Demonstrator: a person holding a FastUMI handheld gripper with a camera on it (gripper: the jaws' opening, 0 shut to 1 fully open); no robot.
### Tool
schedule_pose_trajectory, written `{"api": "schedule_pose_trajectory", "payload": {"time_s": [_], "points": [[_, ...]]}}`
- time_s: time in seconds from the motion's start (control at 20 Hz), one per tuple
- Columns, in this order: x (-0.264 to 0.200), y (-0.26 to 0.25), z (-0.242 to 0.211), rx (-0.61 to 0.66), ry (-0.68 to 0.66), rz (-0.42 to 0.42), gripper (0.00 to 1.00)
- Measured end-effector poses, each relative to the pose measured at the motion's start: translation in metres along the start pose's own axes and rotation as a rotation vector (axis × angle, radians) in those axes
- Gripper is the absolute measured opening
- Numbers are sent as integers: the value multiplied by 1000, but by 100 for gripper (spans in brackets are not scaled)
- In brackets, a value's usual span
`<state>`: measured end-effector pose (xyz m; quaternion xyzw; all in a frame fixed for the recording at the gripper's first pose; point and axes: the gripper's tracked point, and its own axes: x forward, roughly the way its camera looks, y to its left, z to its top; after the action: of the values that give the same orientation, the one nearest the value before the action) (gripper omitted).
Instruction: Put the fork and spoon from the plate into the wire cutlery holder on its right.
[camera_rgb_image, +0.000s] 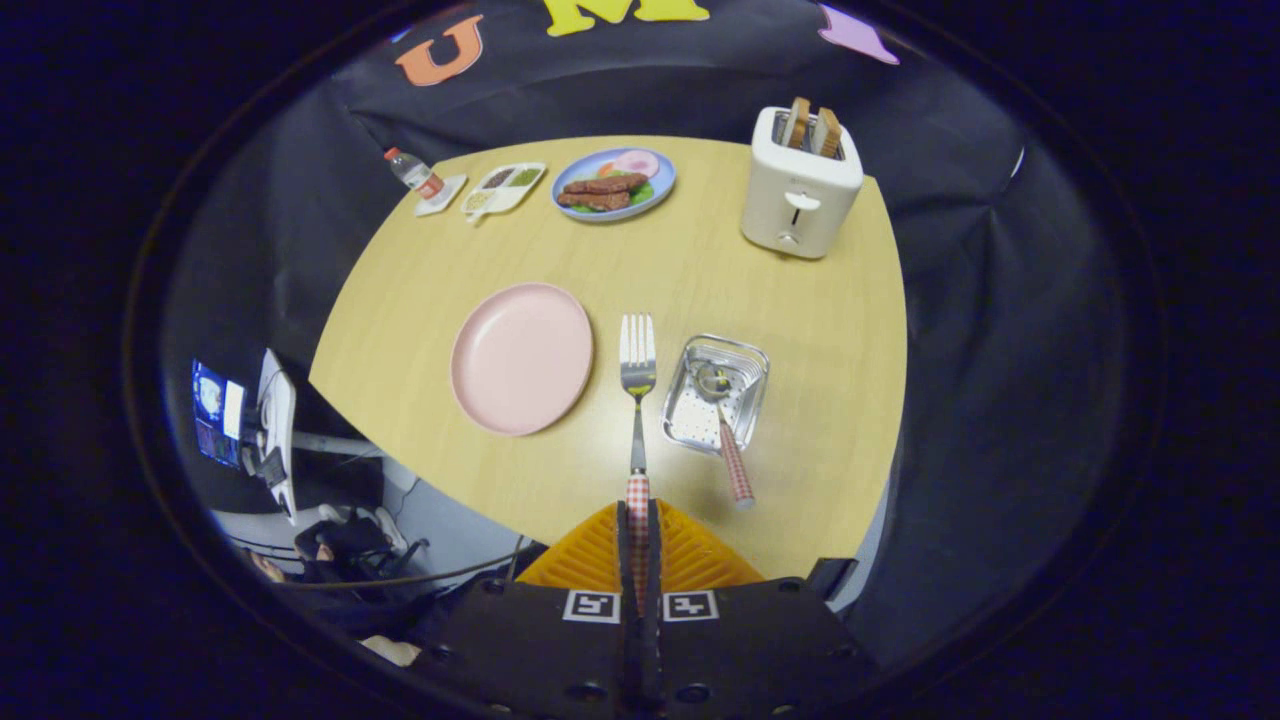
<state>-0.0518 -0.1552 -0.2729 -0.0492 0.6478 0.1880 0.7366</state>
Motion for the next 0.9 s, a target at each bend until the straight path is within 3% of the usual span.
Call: {"api": "schedule_pose_trajectory", "payload": {"time_s": [0.2, 0.35, 0.6, 0.9], "points": [[-3, -37, 4, -43, 47, -44, 1], [2, -29, 4, -5, 106, -12, 1], [11, -13, 6, 171, 299, 5, 1], [23, -9, 17, 277, 459, -34, 1]]}}
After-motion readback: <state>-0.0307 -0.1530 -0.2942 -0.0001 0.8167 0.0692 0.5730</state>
